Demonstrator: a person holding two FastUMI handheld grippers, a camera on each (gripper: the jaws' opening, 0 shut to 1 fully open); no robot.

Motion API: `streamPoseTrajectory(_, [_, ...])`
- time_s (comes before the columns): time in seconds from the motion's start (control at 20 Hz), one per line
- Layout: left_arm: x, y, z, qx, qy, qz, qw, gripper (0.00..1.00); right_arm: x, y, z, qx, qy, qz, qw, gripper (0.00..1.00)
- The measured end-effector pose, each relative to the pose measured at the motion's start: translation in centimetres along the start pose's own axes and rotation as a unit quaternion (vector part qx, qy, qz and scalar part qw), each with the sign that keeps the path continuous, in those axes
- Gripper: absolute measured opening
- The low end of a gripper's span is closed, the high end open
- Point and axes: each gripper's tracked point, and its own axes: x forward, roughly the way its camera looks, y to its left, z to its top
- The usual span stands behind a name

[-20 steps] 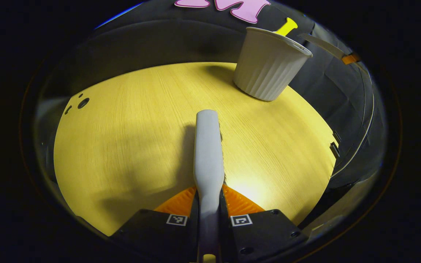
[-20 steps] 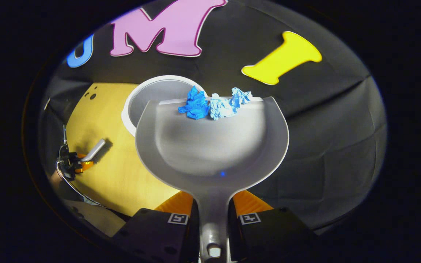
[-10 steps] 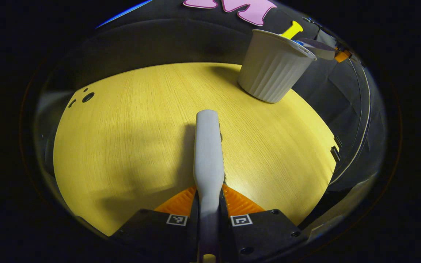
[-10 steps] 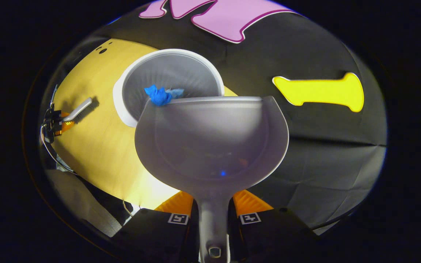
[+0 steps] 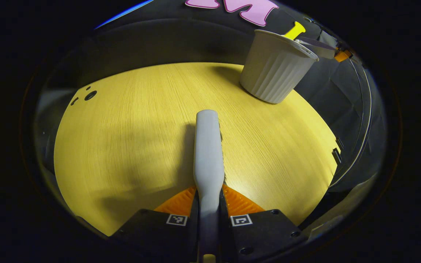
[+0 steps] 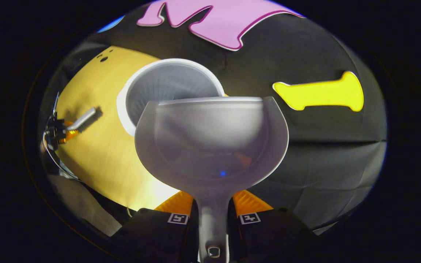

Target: Pick up the small broom and dustpan from the desktop, sweep the trash into the dustpan with the broom, and then empty the trash into the garbage bin.

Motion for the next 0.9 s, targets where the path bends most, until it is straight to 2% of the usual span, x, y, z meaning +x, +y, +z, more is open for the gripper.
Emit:
streamPoseTrajectory(0.1, [-0.8,-0.9,0.3,0.002,-0.002,0.007,1.000,0.32,-1.7,-0.1,0.3,0.033,-0.036,0.014,0.999,0.36])
streamPoseTrajectory(0.25, [-2.3,-1.2,0.7,0.004,-0.004,0.018,1.000,0.31,-4.1,1.6,-0.1,0.060,-0.089,0.034,0.994,0.36])
streamPoseTrajectory(0.4, [-3.8,-2.0,1.0,0.000,-0.005,0.025,1.000,0.31,-5.8,3.6,-1.5,0.065,-0.125,0.052,0.989,0.36])
streamPoseTrajectory(0.6, [-5.0,-3.3,1.3,0.001,-0.007,0.040,0.999,0.31,-5.7,7.1,-5.3,0.050,-0.140,0.061,0.987,0.36])
streamPoseTrajectory(0.7, [-5.1,-4.0,1.3,0.000,-0.008,0.046,0.999,0.25,-5.2,9.7,-7.6,0.044,-0.138,0.079,0.986,0.36])
streamPoseTrajectory(0.75, [-5.3,-4.1,1.3,0.000,-0.008,0.048,0.999,0.28,-5.0,10.9,-8.6,0.042,-0.135,0.088,0.986,0.36])
streamPoseTrajectory(0.85, [-5.8,-4.5,1.3,0.000,-0.008,0.055,0.998,0.25,-4.1,13.3,-10.9,0.039,-0.129,0.105,0.985,0.36])
streamPoseTrajectory(0.9, [-5.8,-4.5,1.2,0.000,-0.008,0.059,0.998,0.31,-3.7,14.5,-11.9,0.038,-0.125,0.115,0.985,0.36])
